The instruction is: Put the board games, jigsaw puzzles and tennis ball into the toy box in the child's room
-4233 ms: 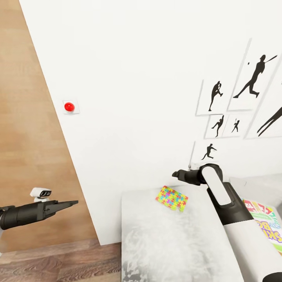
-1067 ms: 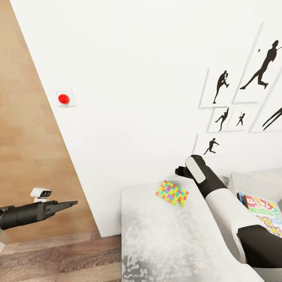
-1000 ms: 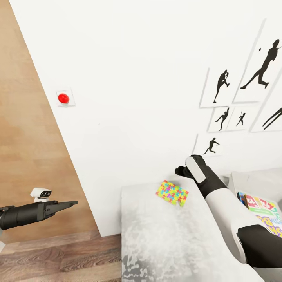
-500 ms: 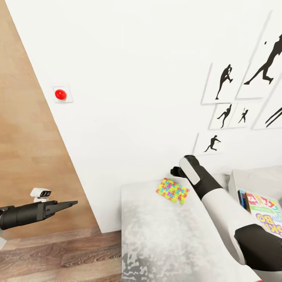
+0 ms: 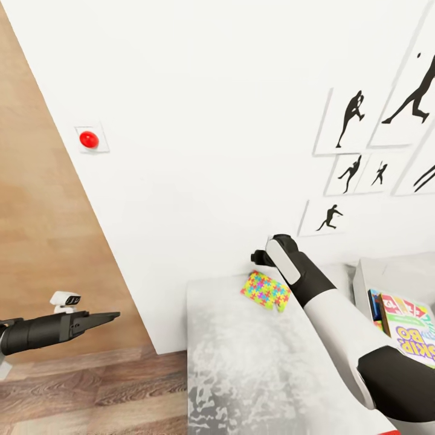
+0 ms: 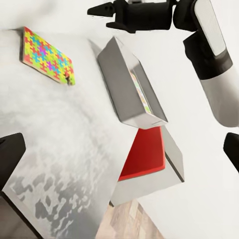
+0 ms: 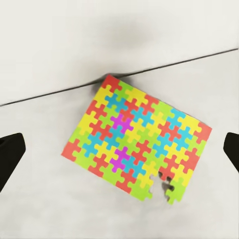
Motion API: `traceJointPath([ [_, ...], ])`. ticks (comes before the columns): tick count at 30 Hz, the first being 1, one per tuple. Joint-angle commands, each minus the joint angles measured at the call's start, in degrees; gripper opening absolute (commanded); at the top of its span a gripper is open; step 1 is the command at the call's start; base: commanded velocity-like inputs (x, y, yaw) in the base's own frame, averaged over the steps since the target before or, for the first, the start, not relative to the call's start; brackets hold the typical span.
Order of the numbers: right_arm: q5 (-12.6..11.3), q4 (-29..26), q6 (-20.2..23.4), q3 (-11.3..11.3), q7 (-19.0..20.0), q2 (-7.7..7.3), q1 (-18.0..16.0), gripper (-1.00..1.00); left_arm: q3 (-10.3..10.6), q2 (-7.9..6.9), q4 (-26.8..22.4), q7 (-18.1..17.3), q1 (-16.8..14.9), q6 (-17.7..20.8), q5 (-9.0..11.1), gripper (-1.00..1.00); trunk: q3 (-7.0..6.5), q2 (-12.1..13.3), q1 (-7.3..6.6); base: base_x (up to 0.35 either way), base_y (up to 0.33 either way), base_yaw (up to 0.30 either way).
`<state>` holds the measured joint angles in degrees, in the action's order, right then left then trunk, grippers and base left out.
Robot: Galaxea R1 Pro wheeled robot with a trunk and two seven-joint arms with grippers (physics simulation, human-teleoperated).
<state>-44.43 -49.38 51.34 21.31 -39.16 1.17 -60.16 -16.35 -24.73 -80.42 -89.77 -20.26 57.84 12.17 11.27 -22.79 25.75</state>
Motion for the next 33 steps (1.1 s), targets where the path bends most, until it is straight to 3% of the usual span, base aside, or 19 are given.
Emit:
traceJointPath([
  [1,-0.56,-0.29,0.07,0.37,-0.49,-0.09,-0.11,1.00,0.01,0.00,-0.01,-0.23,-0.04,0.61,-0.08,1.00,0.22,-0.13,0.03,0.000,0.000,0.000],
  [6,-0.03,-0.67,0.07,0.89,-0.33,-0.08,-0.34,1.00,0.07,0.03,0.72,-0.23,-0.04,0.61,-0.30,1.00,0.69,-0.13,0.03,0.000,0.000,0.000],
  [12,4.32,-0.70,0.02,3.02,0.03,0.05,-0.55,1.00,0.01,0.04,1.34,-0.23,-0.04,0.61,-0.44,1.00,1.26,-0.13,0.03,0.000,0.000,0.000],
  [15,5.26,-0.51,-0.13,3.28,0.10,0.06,-0.56,1.00,0.06,0.04,1.79,-0.23,-0.04,0.61,-0.47,1.00,1.54,-0.13,0.03,0.000,0.000,0.000],
  [33,5.75,-0.19,-0.54,3.42,0.22,0.15,-0.57,1.00,0.01,0.03,2.11,-0.23,-0.04,0.61,-0.48,1.00,3.25,-0.13,0.03,0.000,0.000,0.000],
])
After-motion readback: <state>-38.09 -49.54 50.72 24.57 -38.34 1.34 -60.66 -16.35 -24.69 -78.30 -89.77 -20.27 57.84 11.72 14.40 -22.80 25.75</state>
